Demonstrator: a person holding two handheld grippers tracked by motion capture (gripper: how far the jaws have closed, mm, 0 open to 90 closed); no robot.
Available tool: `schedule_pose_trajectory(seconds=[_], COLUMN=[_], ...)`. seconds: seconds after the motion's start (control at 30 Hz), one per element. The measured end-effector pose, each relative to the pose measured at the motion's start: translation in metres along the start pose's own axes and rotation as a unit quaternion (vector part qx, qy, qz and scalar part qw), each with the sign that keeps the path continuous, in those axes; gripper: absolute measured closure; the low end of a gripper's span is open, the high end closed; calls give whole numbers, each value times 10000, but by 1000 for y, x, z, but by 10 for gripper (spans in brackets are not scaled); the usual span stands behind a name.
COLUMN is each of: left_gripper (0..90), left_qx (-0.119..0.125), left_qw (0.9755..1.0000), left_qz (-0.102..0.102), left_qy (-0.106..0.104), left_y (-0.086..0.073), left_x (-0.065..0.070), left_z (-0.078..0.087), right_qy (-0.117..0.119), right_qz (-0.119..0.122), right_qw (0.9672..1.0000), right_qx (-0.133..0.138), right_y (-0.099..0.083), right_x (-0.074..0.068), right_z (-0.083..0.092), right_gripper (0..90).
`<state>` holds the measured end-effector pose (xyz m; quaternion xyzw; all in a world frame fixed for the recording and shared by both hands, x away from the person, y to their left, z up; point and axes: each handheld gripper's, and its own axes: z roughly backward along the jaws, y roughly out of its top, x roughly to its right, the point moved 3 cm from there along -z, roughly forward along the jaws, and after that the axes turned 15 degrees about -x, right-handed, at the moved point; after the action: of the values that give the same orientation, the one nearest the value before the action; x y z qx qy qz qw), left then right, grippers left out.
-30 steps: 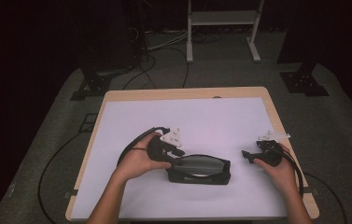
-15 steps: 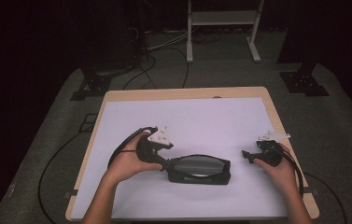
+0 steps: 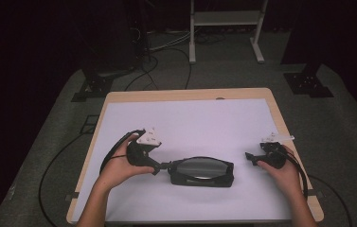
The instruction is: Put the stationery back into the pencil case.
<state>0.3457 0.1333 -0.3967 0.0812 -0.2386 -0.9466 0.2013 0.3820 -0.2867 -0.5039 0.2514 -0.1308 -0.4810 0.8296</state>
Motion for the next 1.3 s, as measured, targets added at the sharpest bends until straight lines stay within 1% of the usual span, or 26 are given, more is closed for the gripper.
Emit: schedule_pose_trajectory(seconds=[0.07,0.17,0.33,0.4,0.47,0.7,0.77,0.93,1.03,1.23,1.3], left_gripper=[120,101,95,95,95,95,95,95,95,95,95], left_qx=[-12,-24,-15,-2,-42,-120,-139,-165,-224,-375,-396], left_qw=[9999,9997,9989,9984,9980,9957,9949,9918,9898,9860,9854], left_qz=[97,209,413,520,581,860,939,1177,1312,1506,1532], left_qy=[36,98,206,209,259,327,349,476,505,602,633], left_y=[-5,-15,-30,-38,-45,-69,-76,-93,-102,-118,-121], left_x=[-1,-3,-7,-8,-10,-13,-15,-20,-23,-29,-31], left_z=[1,2,3,3,3,0,-2,-7,-10,-17,-19], right_qy=[-6,-8,-14,-15,-14,-14,-16,-17,-19,-16,-15], right_qz=[3,6,8,8,8,10,10,10,14,10,10], right_qw=[10000,10000,10000,10000,10000,10000,10000,10000,10000,10000,10000], right_qx=[-4,-3,0,1,2,3,1,2,2,2,2], right_y=[0,0,0,0,0,0,0,0,0,0,0], right_x=[0,0,0,0,0,0,0,0,0,0,0], right_z=[0,0,0,0,0,0,0,0,0,0,0], right_gripper=[191,191,191,191,191,191,191,191,191,191,191])
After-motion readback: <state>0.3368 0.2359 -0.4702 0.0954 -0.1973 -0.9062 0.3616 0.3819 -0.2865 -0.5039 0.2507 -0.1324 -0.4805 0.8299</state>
